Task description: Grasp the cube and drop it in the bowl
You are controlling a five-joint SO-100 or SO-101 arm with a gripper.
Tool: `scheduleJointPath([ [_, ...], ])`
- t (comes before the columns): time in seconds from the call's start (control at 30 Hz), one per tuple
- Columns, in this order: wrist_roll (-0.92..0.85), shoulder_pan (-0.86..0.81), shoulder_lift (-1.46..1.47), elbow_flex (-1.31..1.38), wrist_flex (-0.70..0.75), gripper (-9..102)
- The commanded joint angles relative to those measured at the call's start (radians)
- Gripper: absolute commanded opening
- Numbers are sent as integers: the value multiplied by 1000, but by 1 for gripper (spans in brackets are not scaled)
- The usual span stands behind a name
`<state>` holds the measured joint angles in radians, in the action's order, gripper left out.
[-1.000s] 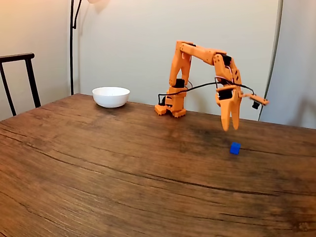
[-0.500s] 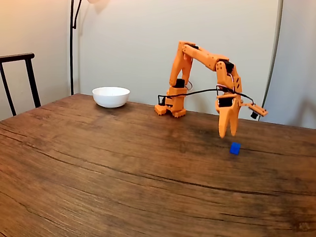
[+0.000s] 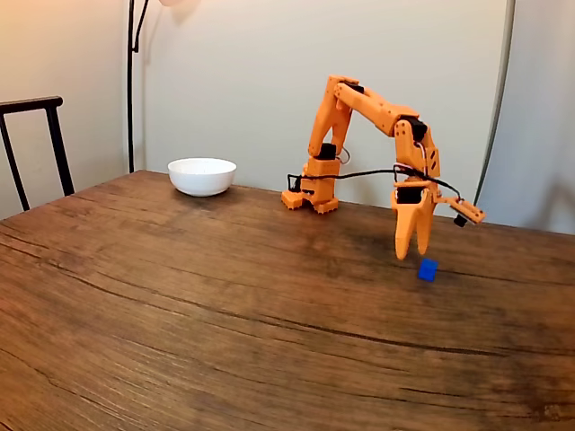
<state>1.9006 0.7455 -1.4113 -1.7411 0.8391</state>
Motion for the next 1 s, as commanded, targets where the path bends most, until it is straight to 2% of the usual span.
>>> scheduleJointPath([
  [0.0, -3, 12, -5, 43, -21, 47],
  [0.57, -43, 28, 84, 60, -67, 47],
  [0.77, -43, 35, 95, 80, -71, 32],
  [0.97, -43, 28, 97, 72, -71, 30],
])
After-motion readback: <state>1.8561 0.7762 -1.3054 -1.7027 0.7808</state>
